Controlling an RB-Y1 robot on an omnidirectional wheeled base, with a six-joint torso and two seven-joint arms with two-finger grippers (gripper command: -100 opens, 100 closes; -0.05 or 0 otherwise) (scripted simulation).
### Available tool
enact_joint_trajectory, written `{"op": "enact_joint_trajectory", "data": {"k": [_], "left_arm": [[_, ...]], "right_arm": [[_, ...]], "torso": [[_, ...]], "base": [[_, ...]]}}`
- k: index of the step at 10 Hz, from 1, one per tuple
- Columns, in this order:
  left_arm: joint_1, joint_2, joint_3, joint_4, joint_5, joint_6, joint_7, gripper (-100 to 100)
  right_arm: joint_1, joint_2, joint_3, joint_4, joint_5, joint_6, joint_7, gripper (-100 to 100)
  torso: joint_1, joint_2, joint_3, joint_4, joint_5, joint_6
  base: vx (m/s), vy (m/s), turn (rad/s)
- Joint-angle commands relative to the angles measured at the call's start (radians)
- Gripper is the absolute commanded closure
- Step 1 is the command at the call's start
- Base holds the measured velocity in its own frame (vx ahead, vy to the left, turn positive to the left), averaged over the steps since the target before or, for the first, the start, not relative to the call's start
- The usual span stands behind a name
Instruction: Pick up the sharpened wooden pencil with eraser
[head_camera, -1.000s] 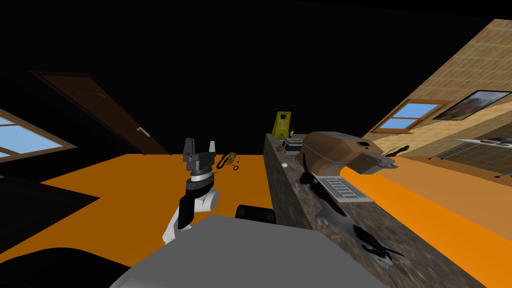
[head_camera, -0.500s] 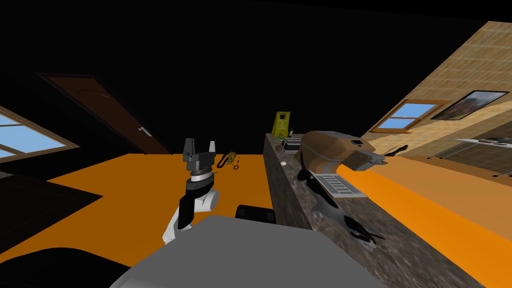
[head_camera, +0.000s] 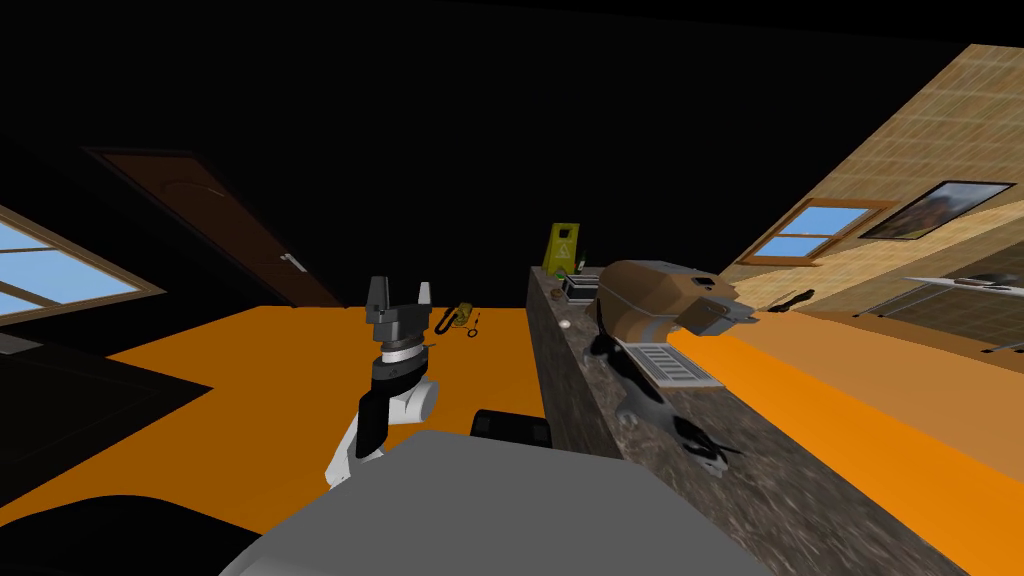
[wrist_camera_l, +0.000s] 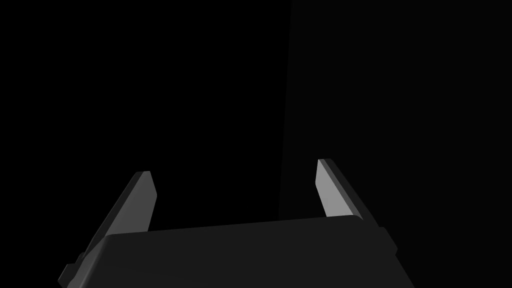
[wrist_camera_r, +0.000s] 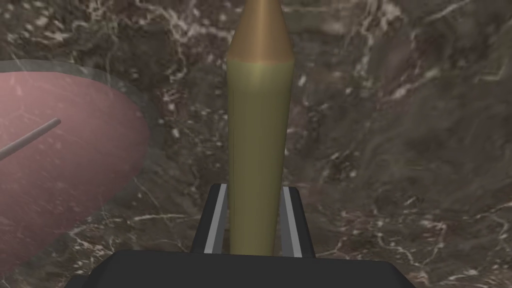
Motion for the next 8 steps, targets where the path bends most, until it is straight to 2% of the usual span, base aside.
{"op": "enact_joint_trajectory", "data": {"k": [1,2,4,5,6,7,8], "left_arm": [[0.000,0.000,0.000,0.000,0.000,0.000,0.000,0],[0.000,0.000,0.000,0.000,0.000,0.000,0.000,0],[0.000,0.000,0.000,0.000,0.000,0.000,0.000,0],[0.000,0.000,0.000,0.000,0.000,0.000,0.000,0],[0.000,0.000,0.000,0.000,0.000,0.000,0.000,0],[0.000,0.000,0.000,0.000,0.000,0.000,0.000,0],[0.000,0.000,0.000,0.000,0.000,0.000,0.000,0]], "right_arm": [[0.005,-0.004,0.000,-0.043,-0.002,0.005,-0.009,100],[0.055,-0.030,-0.003,-0.081,-0.011,0.053,-0.053,100],[0.055,-0.030,-0.003,-0.130,-0.011,0.053,-0.056,100],[0.104,-0.056,-0.005,-0.180,-0.020,0.101,-0.104,100],[0.104,-0.056,-0.005,-0.214,-0.020,0.101,-0.104,100],[0.145,-0.082,-0.008,-0.241,-0.028,0.147,-0.145,100],[0.154,-0.082,-0.008,-0.273,-0.028,0.149,-0.151,100]], "torso": [[0.000,0.000,0.000,0.000,0.000,0.000],[0.001,-0.002,-0.001,0.000,0.000,0.000],[0.001,-0.001,-0.001,0.000,0.000,0.000],[0.001,-0.002,-0.001,0.000,0.000,0.000],[0.001,-0.001,-0.001,0.000,0.001,0.001],[0.001,0.000,0.000,0.000,0.000,0.001],[0.000,0.000,0.000,0.000,0.001,0.001]], "base": [[-0.023,-0.012,-0.001],[-0.035,-0.009,0.000],[-0.035,-0.008,0.002],[-0.048,-0.013,0.002],[-0.053,-0.018,0.001],[-0.060,-0.020,0.001],[-0.054,-0.021,0.002]]}}
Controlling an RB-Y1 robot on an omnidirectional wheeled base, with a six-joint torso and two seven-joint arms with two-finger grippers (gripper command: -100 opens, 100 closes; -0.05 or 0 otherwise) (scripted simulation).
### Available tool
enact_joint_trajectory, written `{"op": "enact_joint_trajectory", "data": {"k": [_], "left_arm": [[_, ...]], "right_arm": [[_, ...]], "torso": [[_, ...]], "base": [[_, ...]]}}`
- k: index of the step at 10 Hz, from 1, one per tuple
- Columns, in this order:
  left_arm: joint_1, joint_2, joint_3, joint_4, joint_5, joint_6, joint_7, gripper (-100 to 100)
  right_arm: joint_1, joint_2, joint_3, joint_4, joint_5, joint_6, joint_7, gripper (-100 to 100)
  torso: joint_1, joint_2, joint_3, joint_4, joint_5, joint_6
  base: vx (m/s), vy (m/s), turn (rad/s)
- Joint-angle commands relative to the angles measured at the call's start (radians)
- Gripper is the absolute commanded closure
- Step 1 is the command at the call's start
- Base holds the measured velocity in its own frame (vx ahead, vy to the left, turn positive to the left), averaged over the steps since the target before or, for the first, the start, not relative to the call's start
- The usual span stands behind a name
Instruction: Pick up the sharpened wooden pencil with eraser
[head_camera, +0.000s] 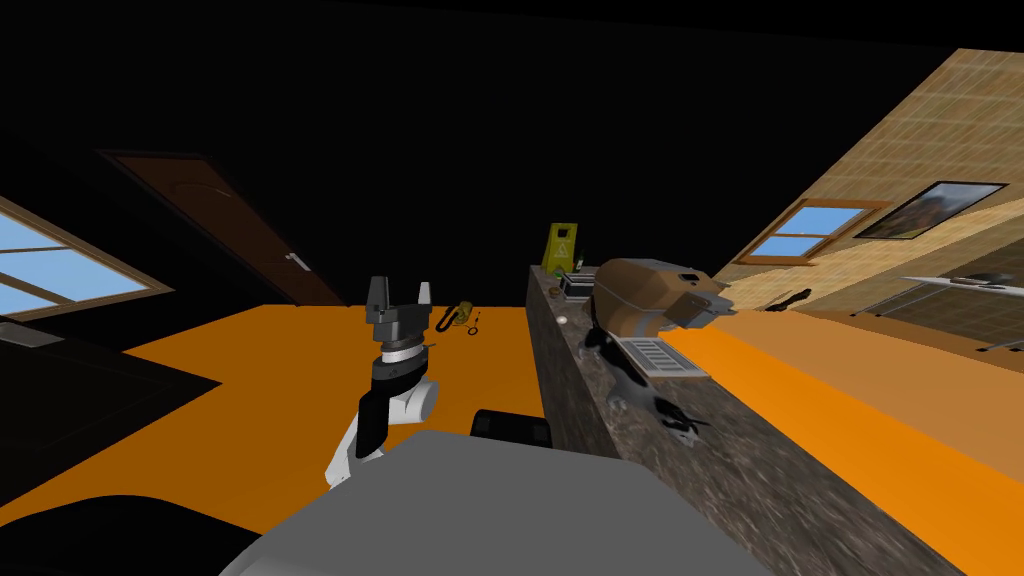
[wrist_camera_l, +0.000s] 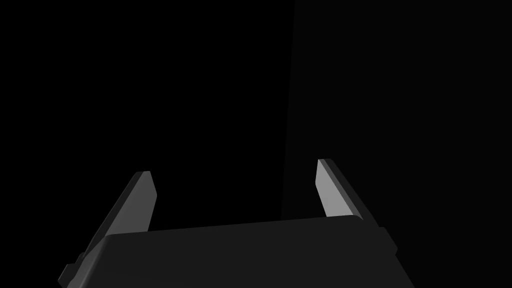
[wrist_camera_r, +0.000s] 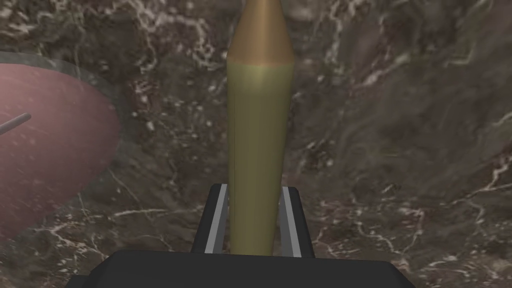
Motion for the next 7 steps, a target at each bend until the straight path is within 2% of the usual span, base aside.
{"op": "enact_joint_trajectory", "data": {"k": [1,2,4,5,6,7], "left_arm": [[0.000,0.000,0.000,0.000,0.000,0.000,0.000,0],[0.000,0.000,0.000,0.000,0.000,0.000,0.000,0],[0.000,0.000,0.000,0.000,0.000,0.000,0.000,0],[0.000,0.000,0.000,0.000,0.000,0.000,0.000,0],[0.000,0.000,0.000,0.000,0.000,0.000,0.000,0],[0.000,0.000,0.000,0.000,0.000,0.000,0.000,0]], "right_arm": [[0.008,-0.004,0.001,-0.048,-0.001,0.008,-0.011,100],[0.052,-0.030,-0.002,-0.072,-0.010,0.054,-0.054,100],[0.057,-0.030,-0.002,-0.127,-0.010,0.056,-0.059,100],[0.057,-0.030,-0.002,-0.135,-0.010,0.056,-0.059,100],[0.049,-0.030,-0.001,-0.114,-0.012,0.049,-0.057,100],[0.050,-0.029,-0.001,-0.116,-0.012,0.047,-0.057,0]], "torso": [[0.000,0.000,0.000,0.000,0.000,0.000],[0.001,-0.001,-0.001,0.000,0.000,0.000],[0.001,-0.001,0.000,0.000,0.000,0.000],[0.000,-0.002,-0.001,0.000,-0.001,0.000],[0.001,-0.003,-0.001,0.000,0.000,0.000],[0.001,-0.003,-0.002,-0.001,0.000,-0.001]], "base": [[-0.025,-0.007,-0.003],[-0.037,-0.004,0.004],[-0.039,-0.009,-0.002],[-0.005,-0.001,-0.003],[0.000,0.000,0.000],[0.000,0.000,0.000]]}}
